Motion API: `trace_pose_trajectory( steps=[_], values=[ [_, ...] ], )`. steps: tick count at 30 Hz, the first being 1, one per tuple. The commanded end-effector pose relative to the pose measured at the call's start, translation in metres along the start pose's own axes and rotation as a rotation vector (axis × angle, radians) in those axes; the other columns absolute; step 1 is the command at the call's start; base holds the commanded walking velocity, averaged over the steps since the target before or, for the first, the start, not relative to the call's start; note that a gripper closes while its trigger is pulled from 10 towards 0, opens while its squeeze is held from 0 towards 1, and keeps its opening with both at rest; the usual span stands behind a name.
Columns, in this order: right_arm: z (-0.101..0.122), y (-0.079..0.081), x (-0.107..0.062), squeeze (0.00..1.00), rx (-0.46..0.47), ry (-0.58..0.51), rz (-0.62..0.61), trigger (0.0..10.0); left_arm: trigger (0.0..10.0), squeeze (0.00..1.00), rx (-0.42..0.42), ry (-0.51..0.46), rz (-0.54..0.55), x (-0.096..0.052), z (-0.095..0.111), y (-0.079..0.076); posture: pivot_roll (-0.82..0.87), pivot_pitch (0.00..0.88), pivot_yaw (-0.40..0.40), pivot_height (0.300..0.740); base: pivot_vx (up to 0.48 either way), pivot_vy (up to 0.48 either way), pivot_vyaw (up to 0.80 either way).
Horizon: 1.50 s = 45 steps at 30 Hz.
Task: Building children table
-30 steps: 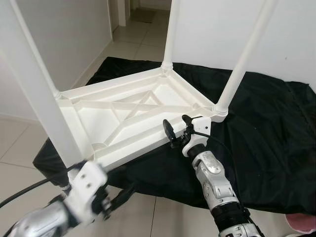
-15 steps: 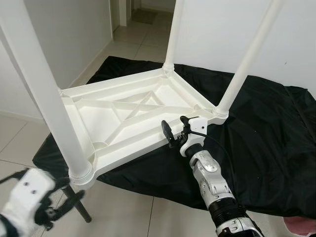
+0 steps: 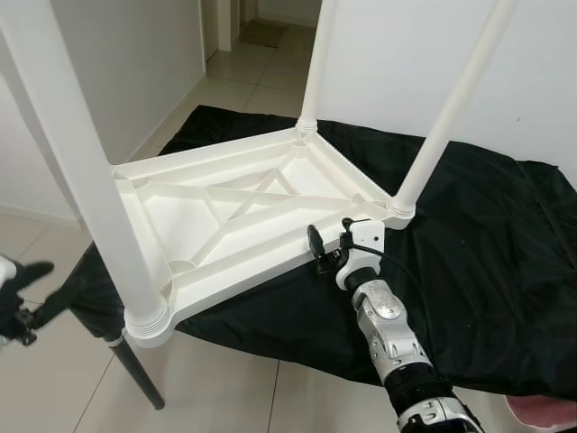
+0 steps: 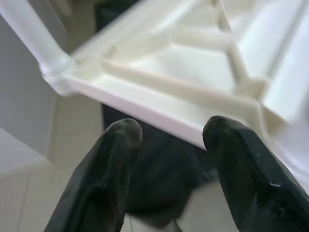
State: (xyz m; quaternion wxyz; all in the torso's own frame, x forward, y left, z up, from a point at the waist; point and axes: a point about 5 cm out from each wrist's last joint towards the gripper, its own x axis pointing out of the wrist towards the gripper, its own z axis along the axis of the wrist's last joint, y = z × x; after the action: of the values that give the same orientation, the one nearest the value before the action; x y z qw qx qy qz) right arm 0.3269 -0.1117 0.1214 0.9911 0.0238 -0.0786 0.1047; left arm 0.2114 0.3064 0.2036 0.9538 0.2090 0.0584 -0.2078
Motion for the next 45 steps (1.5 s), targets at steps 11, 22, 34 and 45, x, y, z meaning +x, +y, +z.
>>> trace_pose_trajectory(
  steps=[11, 22, 34, 45],
  values=[
    [-0.002, -0.025, -0.015, 0.0, -0.056, -0.026, -0.244, 10.0, 10.0, 0.0, -0.108, -0.183, 0.169, 0.052, -0.003, -0.001, 0.06, 0.052, 0.012, 0.74, 0.0, 0.0, 0.0],
    [-0.002, -0.04, -0.024, 0.0, -0.048, -0.026, -0.427, 10.0, 10.0, 0.0, -0.246, -0.167, -0.022, 0.071, -0.027, -0.052, 0.03, 0.054, 0.036, 0.74, 0.0, 0.0, 0.0],
    [-0.017, -0.065, -0.019, 0.0, -0.123, 0.122, -0.543, 10.0, 10.0, 0.0, -0.252, -0.125, -0.192, 0.088, -0.037, -0.116, 0.02, 0.058, 0.015, 0.74, 0.0, 0.0, 0.0],
    [-0.019, -0.073, 0.004, 0.0, -0.165, 0.205, -0.438, 10.0, 10.0, 0.0, -0.239, -0.214, -0.313, 0.104, -0.004, -0.161, 0.04, 0.06, 0.011, 0.74, 0.0, 0.0, 0.0]
  ],
)
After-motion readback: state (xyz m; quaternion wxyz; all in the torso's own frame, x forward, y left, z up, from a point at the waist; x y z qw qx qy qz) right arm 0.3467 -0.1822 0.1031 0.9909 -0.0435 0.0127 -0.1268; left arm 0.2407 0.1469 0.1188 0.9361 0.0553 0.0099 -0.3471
